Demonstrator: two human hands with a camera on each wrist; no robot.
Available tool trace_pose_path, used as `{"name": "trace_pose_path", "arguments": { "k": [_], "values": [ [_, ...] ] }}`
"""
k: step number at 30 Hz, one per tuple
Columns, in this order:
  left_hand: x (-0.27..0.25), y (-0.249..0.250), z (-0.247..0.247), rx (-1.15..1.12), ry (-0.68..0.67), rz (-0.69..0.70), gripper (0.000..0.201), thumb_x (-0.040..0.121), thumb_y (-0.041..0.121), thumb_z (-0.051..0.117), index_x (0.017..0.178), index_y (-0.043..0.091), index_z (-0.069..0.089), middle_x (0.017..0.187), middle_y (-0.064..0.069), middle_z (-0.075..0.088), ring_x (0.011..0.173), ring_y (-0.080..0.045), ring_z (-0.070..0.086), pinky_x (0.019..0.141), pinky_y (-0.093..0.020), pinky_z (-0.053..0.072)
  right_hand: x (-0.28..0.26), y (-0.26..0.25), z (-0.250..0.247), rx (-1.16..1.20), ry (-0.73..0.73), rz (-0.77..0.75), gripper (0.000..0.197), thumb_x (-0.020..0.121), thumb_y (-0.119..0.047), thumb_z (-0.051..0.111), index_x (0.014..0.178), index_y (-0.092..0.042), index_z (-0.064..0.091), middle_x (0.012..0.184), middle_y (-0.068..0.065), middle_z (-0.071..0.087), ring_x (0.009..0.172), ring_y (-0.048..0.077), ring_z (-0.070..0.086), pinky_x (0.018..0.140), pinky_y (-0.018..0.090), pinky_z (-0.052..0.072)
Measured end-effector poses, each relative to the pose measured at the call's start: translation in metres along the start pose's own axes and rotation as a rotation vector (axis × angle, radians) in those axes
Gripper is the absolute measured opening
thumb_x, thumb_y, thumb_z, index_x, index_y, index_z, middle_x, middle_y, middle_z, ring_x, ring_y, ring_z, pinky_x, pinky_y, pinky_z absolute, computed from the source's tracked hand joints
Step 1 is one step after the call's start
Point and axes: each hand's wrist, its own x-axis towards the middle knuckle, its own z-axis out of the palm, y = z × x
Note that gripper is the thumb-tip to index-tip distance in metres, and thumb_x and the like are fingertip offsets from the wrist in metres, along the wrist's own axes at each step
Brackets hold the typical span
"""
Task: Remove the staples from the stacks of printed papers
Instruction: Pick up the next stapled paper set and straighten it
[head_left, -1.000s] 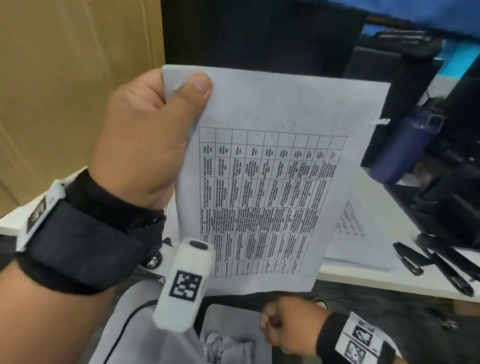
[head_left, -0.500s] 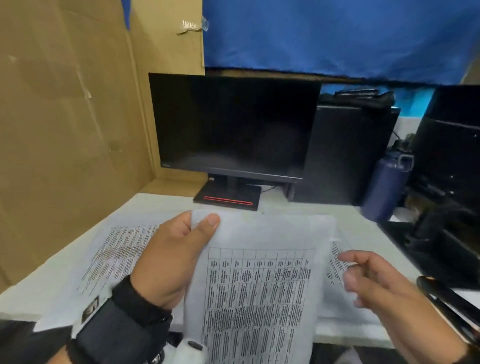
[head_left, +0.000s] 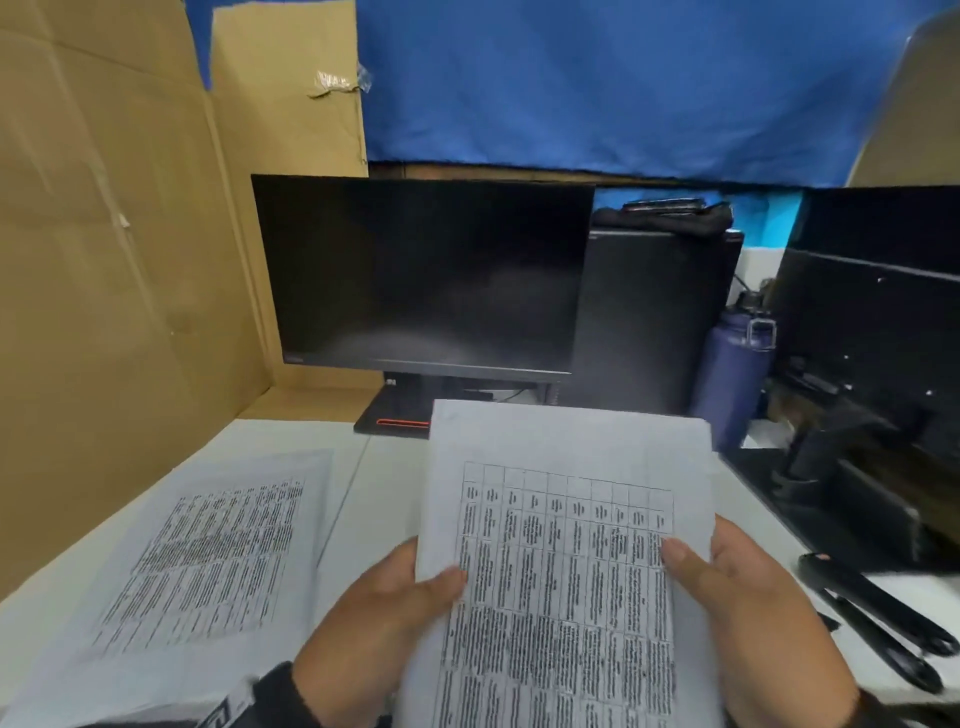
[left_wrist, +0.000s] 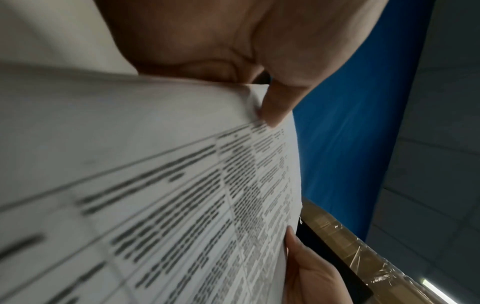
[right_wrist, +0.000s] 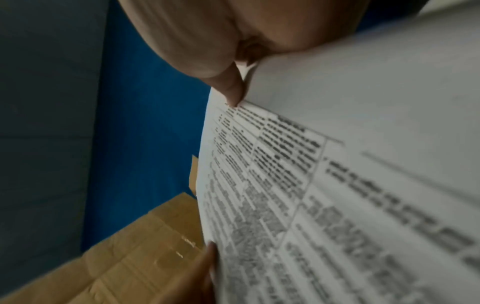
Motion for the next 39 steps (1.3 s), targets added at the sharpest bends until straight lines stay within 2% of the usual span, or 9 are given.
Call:
{"name": "trace_pose_path", "arguments": {
  "k": [7, 12, 16, 20, 24, 28, 31, 35, 39],
  "values": [
    [0.011, -0.010, 0.003, 0.096, 0.160, -0.052, 0.012, 0.092, 0.029, 0.074, 0.088, 0.036, 0.082, 0.099, 0.007, 0.082, 0.102, -0.018, 0.076, 0.109, -0.047, 0.049, 0.009, 0.006, 0.000, -0.006, -0.066, 0.197, 0.033, 0.077, -0.027, 0.078, 0.107, -0.015, 0.074, 0.101, 0.004, 0.079, 0.100, 0.029, 0.074, 0.103, 0.052, 0.049],
    [0.008, -0.004, -0.002, -0.147, 0.159, -0.047, 0.015, 0.090, 0.027, 0.076, 0.101, 0.020, 0.082, 0.105, -0.011, 0.081, 0.105, -0.033, 0.075, 0.107, -0.054, 0.049, 0.007, 0.006, -0.001, -0.309, -0.022, 0.035, 0.013, 0.090, -0.021, 0.072, 0.099, -0.031, 0.073, 0.079, -0.027, 0.075, 0.082, -0.008, 0.065, 0.067, 0.011, 0.040],
    [0.012, -0.014, -0.007, -0.294, 0.122, -0.090, 0.018, 0.098, 0.007, 0.063, 0.101, 0.001, 0.080, 0.107, -0.026, 0.077, 0.104, -0.044, 0.073, 0.106, -0.060, 0.048, 0.009, 0.006, -0.002, -0.378, 0.021, 0.059, 0.036, 0.091, -0.029, 0.069, 0.125, -0.016, 0.067, 0.111, -0.001, 0.074, 0.105, 0.018, 0.066, 0.083, 0.026, 0.045],
    [0.013, -0.015, -0.006, -0.187, 0.106, -0.056, 0.040, 0.061, 0.036, 0.084, 0.098, 0.020, 0.084, 0.110, -0.015, 0.079, 0.105, -0.036, 0.075, 0.107, -0.056, 0.049, 0.012, 0.002, -0.006, -0.279, 0.019, 0.081, 0.025, 0.092, -0.009, 0.067, 0.116, -0.010, 0.063, 0.093, -0.010, 0.068, 0.073, -0.009, 0.065, 0.057, -0.003, 0.038],
    [0.017, -0.019, -0.007, -0.200, 0.145, -0.037, 0.070, 0.034, 0.047, 0.100, 0.096, 0.020, 0.084, 0.108, -0.012, 0.080, 0.105, -0.032, 0.076, 0.105, -0.049, 0.051, 0.015, 0.000, -0.006, -0.258, 0.017, 0.096, 0.018, 0.092, -0.012, 0.068, 0.109, -0.013, 0.064, 0.083, -0.017, 0.062, 0.076, -0.004, 0.052, 0.052, 0.000, 0.037],
    [0.011, -0.012, -0.004, -0.104, 0.229, -0.073, 0.032, 0.079, 0.048, 0.083, 0.097, 0.022, 0.079, 0.090, 0.005, 0.082, 0.086, -0.015, 0.078, 0.078, -0.025, 0.056, 0.014, -0.001, -0.006, -0.229, 0.018, 0.134, 0.013, 0.091, -0.018, 0.070, 0.103, -0.018, 0.066, 0.081, -0.018, 0.064, 0.076, -0.003, 0.053, 0.052, 0.005, 0.038],
    [0.010, -0.015, -0.005, 0.030, 0.213, -0.104, 0.070, 0.065, 0.084, 0.069, 0.109, 0.032, 0.077, 0.106, 0.013, 0.080, 0.108, -0.013, 0.073, 0.105, -0.037, 0.051, 0.013, -0.002, -0.004, -0.150, 0.020, 0.149, 0.014, 0.090, -0.016, 0.070, 0.103, -0.016, 0.065, 0.082, -0.015, 0.065, 0.075, 0.001, 0.055, 0.052, 0.007, 0.040],
    [0.004, -0.010, 0.003, 0.129, 0.174, -0.018, 0.034, 0.092, 0.033, 0.070, 0.125, 0.025, 0.070, 0.105, 0.013, 0.080, 0.105, -0.011, 0.074, 0.107, -0.039, 0.052, 0.006, -0.001, -0.001, -0.064, 0.045, 0.126, 0.021, 0.086, -0.011, 0.074, 0.107, -0.009, 0.068, 0.086, -0.007, 0.073, 0.080, 0.009, 0.063, 0.062, 0.021, 0.036],
    [-0.008, 0.019, 0.005, 0.166, 0.219, 0.161, 0.022, 0.098, 0.008, 0.063, 0.105, 0.025, 0.075, 0.088, 0.012, 0.081, 0.082, -0.004, 0.077, 0.069, -0.012, 0.056, -0.007, -0.029, 0.008, -0.023, 0.097, -0.019, 0.028, 0.083, -0.006, 0.076, 0.109, -0.012, 0.068, 0.081, -0.006, 0.078, 0.081, 0.015, 0.072, 0.067, 0.026, 0.044]
  ]
}}
